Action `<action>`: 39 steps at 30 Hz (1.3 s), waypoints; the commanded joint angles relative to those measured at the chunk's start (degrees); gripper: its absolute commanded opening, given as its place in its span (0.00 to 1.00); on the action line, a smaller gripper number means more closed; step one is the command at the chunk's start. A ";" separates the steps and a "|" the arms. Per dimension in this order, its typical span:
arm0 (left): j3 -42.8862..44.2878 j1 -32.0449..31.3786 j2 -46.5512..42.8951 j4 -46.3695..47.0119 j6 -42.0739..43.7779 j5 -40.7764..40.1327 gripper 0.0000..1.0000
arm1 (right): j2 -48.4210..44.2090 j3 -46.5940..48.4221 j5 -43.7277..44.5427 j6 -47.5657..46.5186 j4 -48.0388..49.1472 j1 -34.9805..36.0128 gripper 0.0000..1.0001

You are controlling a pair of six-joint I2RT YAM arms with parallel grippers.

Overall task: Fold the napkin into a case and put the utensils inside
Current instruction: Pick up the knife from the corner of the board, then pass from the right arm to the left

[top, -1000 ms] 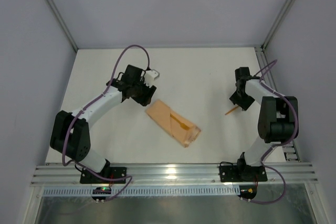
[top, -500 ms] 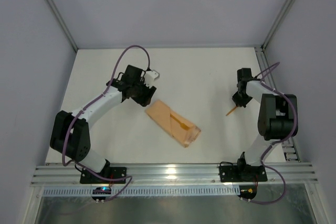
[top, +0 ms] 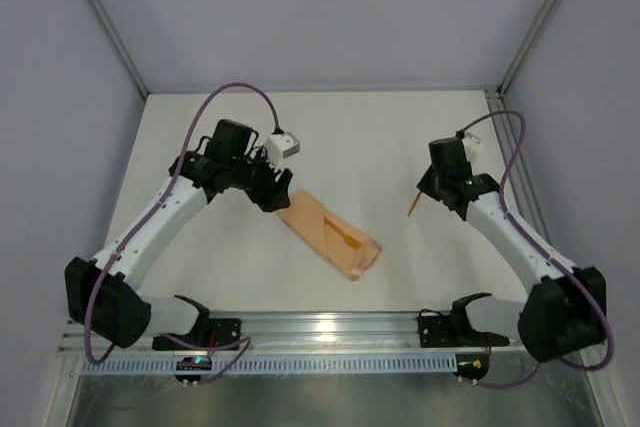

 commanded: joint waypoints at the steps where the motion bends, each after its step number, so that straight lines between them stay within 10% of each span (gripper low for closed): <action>1: 3.39 -0.15 -6.55 -9.18 3.55 11.43 0.61 | -11.27 3.64 3.26 4.51 0.03 7.57 0.03; 10: 7.51 -4.09 -12.62 -19.14 0.84 12.50 0.95 | -16.33 5.75 14.15 24.38 14.67 37.69 0.03; 21: 13.50 -11.05 -9.46 -14.13 -5.85 8.28 0.99 | -6.91 13.04 17.50 23.87 26.57 50.13 0.03; 39: 15.69 -11.31 -6.21 -12.11 -3.91 4.58 0.54 | -6.04 11.81 16.98 26.06 27.81 51.62 0.03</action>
